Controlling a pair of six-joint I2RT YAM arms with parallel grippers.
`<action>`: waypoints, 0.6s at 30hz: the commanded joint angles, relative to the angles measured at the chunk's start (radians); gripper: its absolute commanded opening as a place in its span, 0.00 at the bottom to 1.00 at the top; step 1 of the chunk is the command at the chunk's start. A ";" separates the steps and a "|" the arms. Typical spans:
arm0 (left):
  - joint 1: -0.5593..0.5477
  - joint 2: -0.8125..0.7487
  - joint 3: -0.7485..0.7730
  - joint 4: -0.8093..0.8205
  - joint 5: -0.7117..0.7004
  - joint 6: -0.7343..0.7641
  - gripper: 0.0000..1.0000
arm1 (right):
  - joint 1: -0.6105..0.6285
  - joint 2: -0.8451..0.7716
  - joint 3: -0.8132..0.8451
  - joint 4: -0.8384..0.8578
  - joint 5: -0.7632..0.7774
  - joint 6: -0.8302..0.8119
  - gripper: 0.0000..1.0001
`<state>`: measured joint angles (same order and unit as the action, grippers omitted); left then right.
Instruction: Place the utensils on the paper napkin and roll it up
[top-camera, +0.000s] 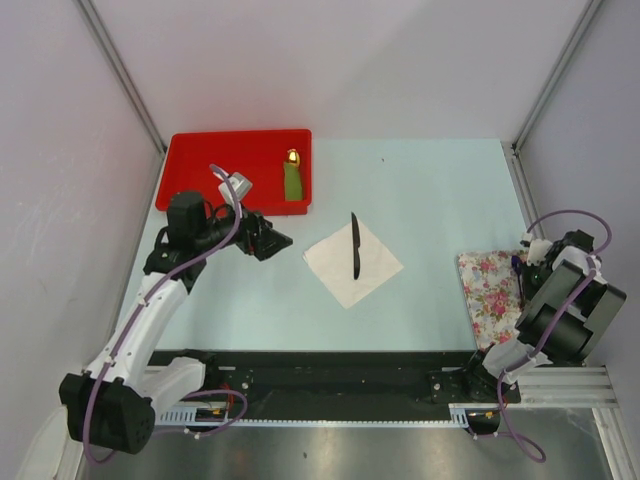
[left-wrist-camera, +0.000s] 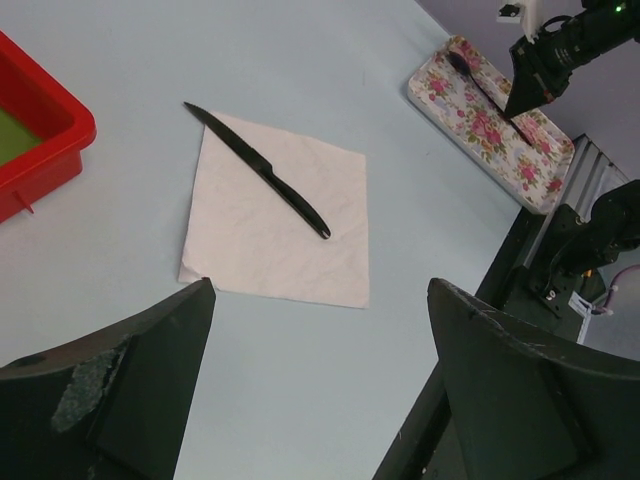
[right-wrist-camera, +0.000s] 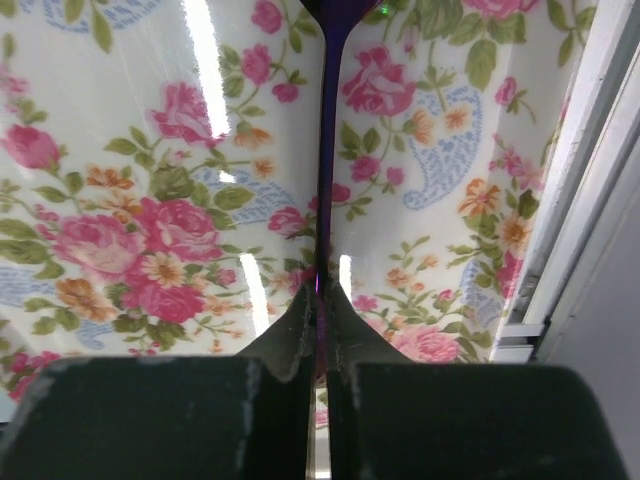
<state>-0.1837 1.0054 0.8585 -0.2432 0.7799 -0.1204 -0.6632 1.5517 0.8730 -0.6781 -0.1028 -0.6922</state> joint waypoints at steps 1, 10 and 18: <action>-0.010 0.015 0.028 0.099 0.007 -0.047 0.93 | 0.016 -0.054 0.018 -0.057 -0.142 0.033 0.00; -0.088 0.058 0.010 0.203 -0.036 -0.117 0.93 | 0.050 -0.139 0.098 -0.193 -0.285 0.082 0.00; -0.200 0.131 0.016 0.292 -0.083 -0.171 0.93 | 0.059 -0.137 0.096 -0.198 -0.285 0.086 0.00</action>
<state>-0.3355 1.1011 0.8585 -0.0509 0.7258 -0.2462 -0.6094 1.4322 0.9440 -0.8566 -0.3634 -0.6182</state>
